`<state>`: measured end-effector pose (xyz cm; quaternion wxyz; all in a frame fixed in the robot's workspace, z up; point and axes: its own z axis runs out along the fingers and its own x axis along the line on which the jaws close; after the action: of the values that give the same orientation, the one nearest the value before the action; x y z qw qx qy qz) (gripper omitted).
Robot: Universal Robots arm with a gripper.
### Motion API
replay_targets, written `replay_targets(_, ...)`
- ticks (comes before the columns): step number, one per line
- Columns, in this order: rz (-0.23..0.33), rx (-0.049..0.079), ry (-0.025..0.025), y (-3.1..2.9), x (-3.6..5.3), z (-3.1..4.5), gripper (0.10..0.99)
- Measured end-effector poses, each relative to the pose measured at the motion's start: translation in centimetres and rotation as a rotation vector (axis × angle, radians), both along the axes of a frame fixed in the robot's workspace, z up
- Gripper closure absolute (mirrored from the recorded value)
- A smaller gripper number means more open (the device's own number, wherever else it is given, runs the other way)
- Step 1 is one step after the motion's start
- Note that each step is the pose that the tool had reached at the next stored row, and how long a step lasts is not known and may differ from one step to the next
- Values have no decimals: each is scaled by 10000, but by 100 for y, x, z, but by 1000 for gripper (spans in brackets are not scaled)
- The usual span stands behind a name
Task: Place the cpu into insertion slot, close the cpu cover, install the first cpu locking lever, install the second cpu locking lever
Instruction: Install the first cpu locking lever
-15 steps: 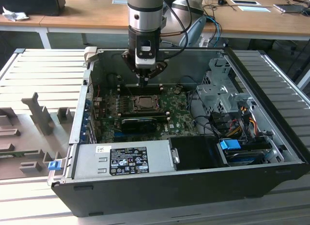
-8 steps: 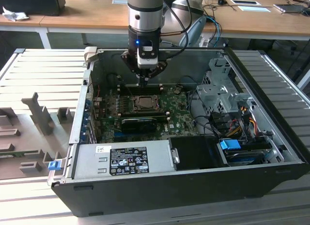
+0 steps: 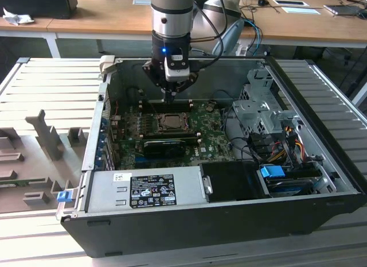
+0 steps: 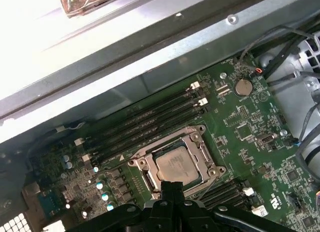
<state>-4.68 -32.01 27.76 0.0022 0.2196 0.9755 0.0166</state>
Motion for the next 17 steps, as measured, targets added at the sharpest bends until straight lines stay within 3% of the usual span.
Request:
replay_targets(7, 1474, -1, 0, 0, 0, -1, 980)
replay_targets(9, 2330, -1, 1, 0, 0, -3, 980)
replay_targets(17, 3517, 0, 0, -2, 0, -5, 980)
